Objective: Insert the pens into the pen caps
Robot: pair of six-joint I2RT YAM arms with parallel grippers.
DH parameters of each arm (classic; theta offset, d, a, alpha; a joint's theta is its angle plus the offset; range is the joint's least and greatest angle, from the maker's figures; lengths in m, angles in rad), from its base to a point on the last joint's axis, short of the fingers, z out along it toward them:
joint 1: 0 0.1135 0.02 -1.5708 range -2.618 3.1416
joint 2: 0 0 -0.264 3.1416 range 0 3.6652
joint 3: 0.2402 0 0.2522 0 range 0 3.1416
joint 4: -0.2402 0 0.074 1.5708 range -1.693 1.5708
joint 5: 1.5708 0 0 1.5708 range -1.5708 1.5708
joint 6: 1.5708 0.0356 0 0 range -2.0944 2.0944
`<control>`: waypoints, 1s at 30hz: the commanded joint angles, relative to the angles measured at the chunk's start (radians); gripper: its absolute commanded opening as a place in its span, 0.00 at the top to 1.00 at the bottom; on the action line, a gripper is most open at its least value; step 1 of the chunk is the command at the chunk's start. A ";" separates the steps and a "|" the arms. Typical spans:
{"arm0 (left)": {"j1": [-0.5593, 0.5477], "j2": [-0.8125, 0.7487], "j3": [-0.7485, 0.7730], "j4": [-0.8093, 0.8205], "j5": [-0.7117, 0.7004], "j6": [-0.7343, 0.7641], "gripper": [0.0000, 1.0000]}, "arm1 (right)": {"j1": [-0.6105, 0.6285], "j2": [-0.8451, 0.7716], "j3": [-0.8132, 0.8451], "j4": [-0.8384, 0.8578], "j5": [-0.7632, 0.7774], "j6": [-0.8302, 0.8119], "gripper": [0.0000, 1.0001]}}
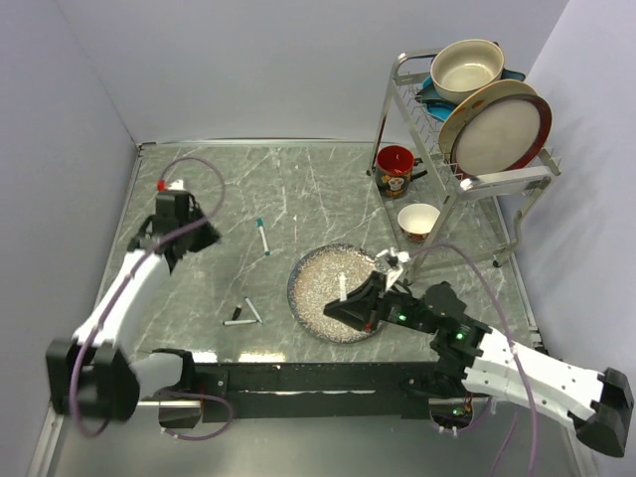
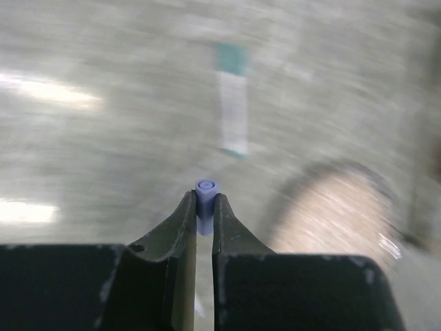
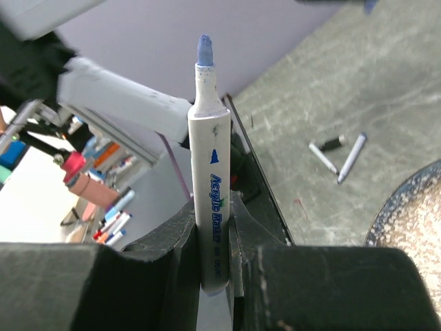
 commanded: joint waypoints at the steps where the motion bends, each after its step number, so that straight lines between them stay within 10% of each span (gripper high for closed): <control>1: -0.117 -0.201 -0.070 0.205 0.172 -0.154 0.99 | 0.028 0.099 0.016 0.162 0.025 -0.005 1.00; 10: -0.291 -0.440 -0.263 0.626 0.316 -0.358 0.99 | 0.057 0.467 0.091 0.455 -0.005 0.060 1.00; 30: -0.332 -0.624 -0.369 0.689 0.371 -0.369 0.99 | 0.084 0.735 0.360 0.392 -0.035 0.054 1.00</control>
